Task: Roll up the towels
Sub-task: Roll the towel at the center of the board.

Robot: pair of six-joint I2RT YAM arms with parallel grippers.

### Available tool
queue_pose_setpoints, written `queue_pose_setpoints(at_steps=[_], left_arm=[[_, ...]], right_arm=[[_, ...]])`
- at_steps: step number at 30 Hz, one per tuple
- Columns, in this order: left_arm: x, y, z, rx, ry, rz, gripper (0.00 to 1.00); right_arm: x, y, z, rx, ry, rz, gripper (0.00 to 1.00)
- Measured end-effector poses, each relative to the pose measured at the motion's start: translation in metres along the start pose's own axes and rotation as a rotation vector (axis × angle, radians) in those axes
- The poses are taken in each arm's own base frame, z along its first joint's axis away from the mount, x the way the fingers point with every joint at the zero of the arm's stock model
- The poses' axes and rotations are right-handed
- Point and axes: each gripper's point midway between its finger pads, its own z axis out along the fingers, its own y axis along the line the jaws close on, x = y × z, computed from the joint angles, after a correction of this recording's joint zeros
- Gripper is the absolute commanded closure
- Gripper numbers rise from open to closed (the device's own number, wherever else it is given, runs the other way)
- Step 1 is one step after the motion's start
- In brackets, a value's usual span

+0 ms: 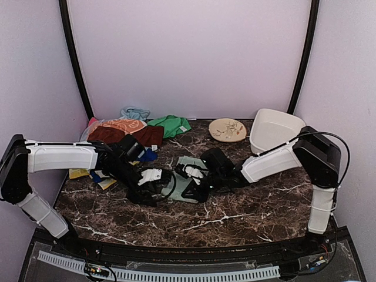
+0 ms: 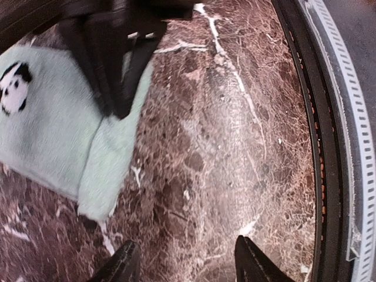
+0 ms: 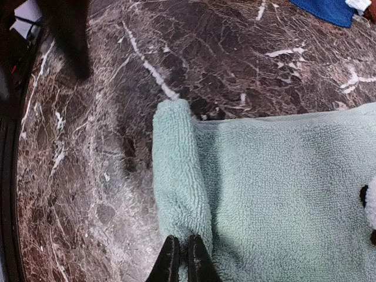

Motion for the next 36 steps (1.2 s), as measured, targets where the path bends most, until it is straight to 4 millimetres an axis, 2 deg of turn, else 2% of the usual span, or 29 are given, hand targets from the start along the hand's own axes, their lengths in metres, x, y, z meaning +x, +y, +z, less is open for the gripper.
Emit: queue_pose_setpoints(at_steps=[4,6,10,16,25,36], left_arm=[[-0.019,-0.013,0.018,-0.04,0.011,0.176,0.45],[-0.025,-0.012,0.026,-0.073,0.018,0.244,0.45],[-0.028,0.004,0.041,-0.145,0.044,0.341,0.46],[-0.018,0.03,0.06,-0.221,0.112,0.444,0.52],[-0.017,0.05,0.075,-0.279,0.137,0.503,0.59],[-0.024,0.063,0.085,-0.314,0.141,0.533,0.59]], right_arm=[[0.001,-0.014,0.003,-0.082,0.006,0.197,1.0],[0.004,-0.016,0.004,-0.118,0.015,0.272,1.0],[0.003,-0.019,0.004,-0.185,0.019,0.399,1.0],[0.008,-0.025,0.0,-0.252,0.033,0.555,1.0],[0.01,-0.027,-0.003,-0.309,0.046,0.674,1.0],[0.008,-0.029,-0.005,-0.342,0.056,0.719,1.0]])
